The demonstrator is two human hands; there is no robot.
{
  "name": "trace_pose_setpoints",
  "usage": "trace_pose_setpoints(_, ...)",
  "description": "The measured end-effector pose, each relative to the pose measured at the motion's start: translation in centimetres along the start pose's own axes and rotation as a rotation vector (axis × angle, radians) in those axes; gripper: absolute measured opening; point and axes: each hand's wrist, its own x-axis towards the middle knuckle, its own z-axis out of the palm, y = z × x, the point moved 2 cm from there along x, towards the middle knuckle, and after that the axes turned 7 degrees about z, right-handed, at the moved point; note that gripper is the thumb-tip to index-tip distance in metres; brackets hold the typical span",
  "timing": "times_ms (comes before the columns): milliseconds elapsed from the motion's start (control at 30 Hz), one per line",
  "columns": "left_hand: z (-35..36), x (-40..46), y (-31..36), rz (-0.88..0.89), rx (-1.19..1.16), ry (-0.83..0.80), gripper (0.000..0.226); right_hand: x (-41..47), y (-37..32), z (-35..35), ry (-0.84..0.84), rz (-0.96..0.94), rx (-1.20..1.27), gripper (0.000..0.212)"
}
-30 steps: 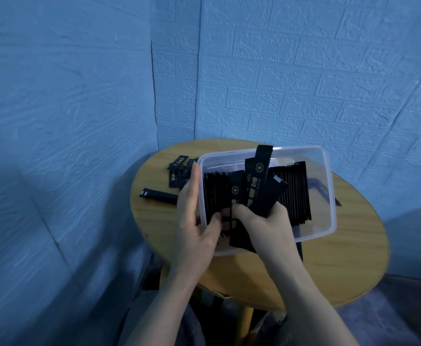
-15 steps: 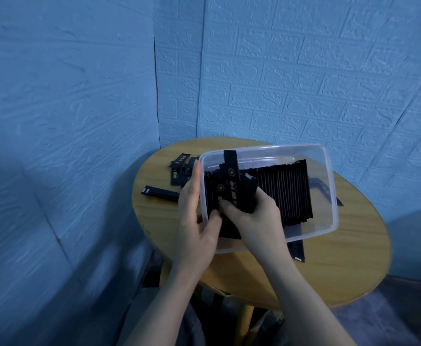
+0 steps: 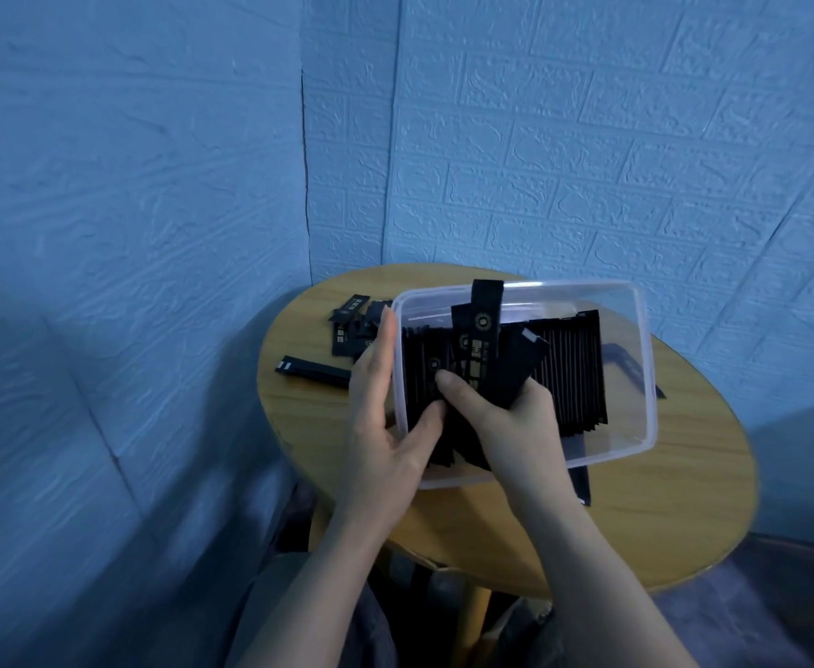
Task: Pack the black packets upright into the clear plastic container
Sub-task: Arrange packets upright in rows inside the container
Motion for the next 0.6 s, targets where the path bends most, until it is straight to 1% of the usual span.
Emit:
trace_pose_setpoints(67,0.03,-0.04,0.04,0.002,0.011,-0.013,0.088,-0.12,-0.03,-0.06,-0.027,0.023,0.037,0.008)
trace_pose_setpoints(133,0.08,-0.02,-0.02,0.007,0.027,-0.012,0.089,-0.22,-0.07,-0.15,-0.049,0.038,0.046,0.004)
trace_pose_setpoints(167,0.11,0.00,-0.06,0.015,0.035,-0.008,0.087,-0.29,-0.13,-0.18,-0.060,0.044,0.052,0.002)
trace_pose_setpoints(233,0.14,0.04,-0.04,0.030,0.036,0.000,0.081,-0.30,-0.11,-0.30,-0.069,0.053,0.056,0.005)
trace_pose_setpoints(333,0.03,0.01,-0.04,0.045,0.033,0.006,0.077,-0.20,-0.07,-0.41,-0.057,0.054,0.041,0.007)
trace_pose_setpoints(500,0.01,0.02,0.05,0.026,0.036,-0.001,0.082,-0.12,0.04,-0.20,-0.048,0.077,0.058,0.009)
trace_pose_setpoints(600,0.05,0.01,0.11,0.008,0.040,-0.002,0.081,-0.18,0.25,-0.29,-0.040,0.087,0.069,0.009)
